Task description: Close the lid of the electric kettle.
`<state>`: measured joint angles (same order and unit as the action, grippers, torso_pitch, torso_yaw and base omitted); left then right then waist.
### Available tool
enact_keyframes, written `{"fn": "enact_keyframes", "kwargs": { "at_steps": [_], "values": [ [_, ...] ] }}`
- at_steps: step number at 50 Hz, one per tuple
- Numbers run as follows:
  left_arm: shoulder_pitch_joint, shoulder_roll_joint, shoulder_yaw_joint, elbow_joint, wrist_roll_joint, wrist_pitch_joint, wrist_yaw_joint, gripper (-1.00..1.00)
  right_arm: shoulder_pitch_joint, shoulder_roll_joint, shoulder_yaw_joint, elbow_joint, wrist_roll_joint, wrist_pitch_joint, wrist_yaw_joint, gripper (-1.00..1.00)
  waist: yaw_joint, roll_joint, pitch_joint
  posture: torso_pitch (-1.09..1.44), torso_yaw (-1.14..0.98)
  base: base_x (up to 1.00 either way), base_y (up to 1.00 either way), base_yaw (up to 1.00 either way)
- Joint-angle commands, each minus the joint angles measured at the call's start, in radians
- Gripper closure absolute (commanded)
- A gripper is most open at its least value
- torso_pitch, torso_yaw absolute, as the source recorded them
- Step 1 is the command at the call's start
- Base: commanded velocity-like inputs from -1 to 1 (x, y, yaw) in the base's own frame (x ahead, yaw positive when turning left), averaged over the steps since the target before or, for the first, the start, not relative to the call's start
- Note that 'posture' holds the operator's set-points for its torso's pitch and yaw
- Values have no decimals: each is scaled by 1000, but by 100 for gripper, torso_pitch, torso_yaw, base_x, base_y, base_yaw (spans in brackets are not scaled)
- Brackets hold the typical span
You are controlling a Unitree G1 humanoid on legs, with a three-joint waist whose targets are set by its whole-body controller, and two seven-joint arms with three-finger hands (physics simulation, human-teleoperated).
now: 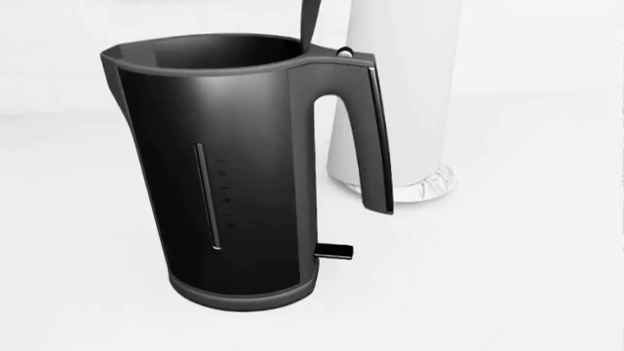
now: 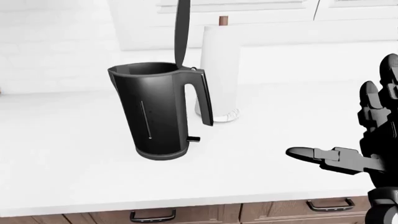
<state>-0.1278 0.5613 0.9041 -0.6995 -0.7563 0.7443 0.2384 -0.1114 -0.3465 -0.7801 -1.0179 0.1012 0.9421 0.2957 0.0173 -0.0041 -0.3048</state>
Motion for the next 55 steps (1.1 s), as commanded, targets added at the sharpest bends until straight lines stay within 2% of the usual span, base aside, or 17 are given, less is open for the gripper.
{"fn": "enact_keyframes", "kwargs": {
  "at_steps": [1,7,10,16,22,27,29,34,39,43,48,55],
  "values": [
    [-16,19,3,-17,1,-24,-7,-100,-20,-13,2,-16,-5,-22,-2,-96,0,0,3,-44,0,0,0,0],
    [-20,16,-2,-26,4,-16,-6,-100,-33,-23,6,-26,-18,-1,2,-96,-1,0,3,-44,0,0,0,0],
    [-19,14,-2,-31,3,-12,-7,-100,-20,-33,32,-28,-58,-6,11,-96,-2,-1,4,-44,0,0,0,0],
    [-17,14,4,-19,6,-19,-15,-100,-1,-41,43,-29,-145,-2,66,-97,-3,-1,4,-44,0,0,0,0],
    [-16,16,7,-20,0,-16,-12,-100,-24,-124,23,-29,-242,63,203,-97,-3,-1,5,-44,0,0,0,0],
    [-12,17,13,-11,1,-22,-18,-100,13,-129,31,-26,-365,1,348,-96,-4,-2,6,-44,0,0,0,0],
    [-13,16,10,-11,3,-23,-17,-100,9,-145,6,-29,-398,4,417,-97,-6,-1,5,-44,0,0,0,0],
    [-15,19,11,-5,3,-25,-18,-100,33,-134,-44,-23,-460,-45,545,-96,-5,0,7,-44,0,0,0,0],
    [-14,24,18,-1,-2,-24,-15,-100,-7,-232,-70,13,-515,-34,669,-96,-9,3,7,-44,0,0,0,0],
    [-14,28,23,0,-7,-23,-14,-100,-54,-322,-33,61,-557,-33,746,-96,-11,4,7,-44,0,0,0,0],
    [-13,27,18,0,-6,-25,-13,-100,-113,-394,9,119,-603,-56,819,-96,-16,4,8,-44,0,0,0,0],
    [-12,27,22,-2,-9,-24,-12,-100,-219,-507,106,190,-655,-45,909,-96,-19,5,9,-44,0,0,0,0]
  ]
}}
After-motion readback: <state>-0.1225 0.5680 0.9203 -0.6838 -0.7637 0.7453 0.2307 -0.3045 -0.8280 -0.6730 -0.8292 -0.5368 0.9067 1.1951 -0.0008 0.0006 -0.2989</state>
